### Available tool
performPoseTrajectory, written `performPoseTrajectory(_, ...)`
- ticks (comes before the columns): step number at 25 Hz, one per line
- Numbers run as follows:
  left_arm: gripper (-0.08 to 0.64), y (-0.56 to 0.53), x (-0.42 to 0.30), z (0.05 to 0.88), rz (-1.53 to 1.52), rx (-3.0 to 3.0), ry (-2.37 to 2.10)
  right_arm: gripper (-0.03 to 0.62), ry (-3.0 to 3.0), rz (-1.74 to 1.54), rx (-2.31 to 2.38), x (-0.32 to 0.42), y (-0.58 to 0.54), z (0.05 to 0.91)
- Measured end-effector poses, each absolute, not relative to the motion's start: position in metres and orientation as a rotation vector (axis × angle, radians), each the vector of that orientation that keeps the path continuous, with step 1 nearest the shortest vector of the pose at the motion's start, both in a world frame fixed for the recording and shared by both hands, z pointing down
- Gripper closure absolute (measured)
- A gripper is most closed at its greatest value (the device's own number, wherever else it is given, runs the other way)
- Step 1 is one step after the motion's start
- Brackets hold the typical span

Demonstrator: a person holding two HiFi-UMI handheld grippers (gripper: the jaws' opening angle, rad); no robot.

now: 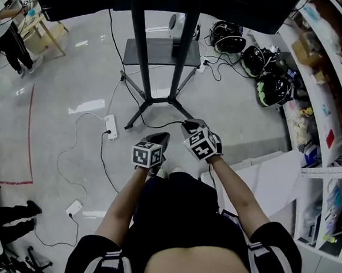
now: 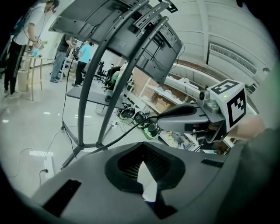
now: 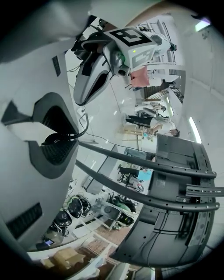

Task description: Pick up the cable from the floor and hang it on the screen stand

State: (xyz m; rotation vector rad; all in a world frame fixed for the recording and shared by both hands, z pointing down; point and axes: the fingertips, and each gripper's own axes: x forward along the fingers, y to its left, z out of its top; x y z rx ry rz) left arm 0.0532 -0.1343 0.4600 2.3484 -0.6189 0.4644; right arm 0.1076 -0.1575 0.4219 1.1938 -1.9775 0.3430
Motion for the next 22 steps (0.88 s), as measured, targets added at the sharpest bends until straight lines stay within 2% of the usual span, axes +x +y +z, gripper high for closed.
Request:
performPoseTrajectory(13, 0.552, -0.121, 0.078, 0.394, 0.437, 2.564, -0.47, 0.531, -1.969, 0.182, 1.273, 0.124, -0.147, 0.354)
performPoseTrajectory(22, 0.552, -0.126, 0.068, 0.358, 0.373, 2.665, -0.454, 0.531, -2.015, -0.011, 1.247, 0.097, -0.158, 0.302)
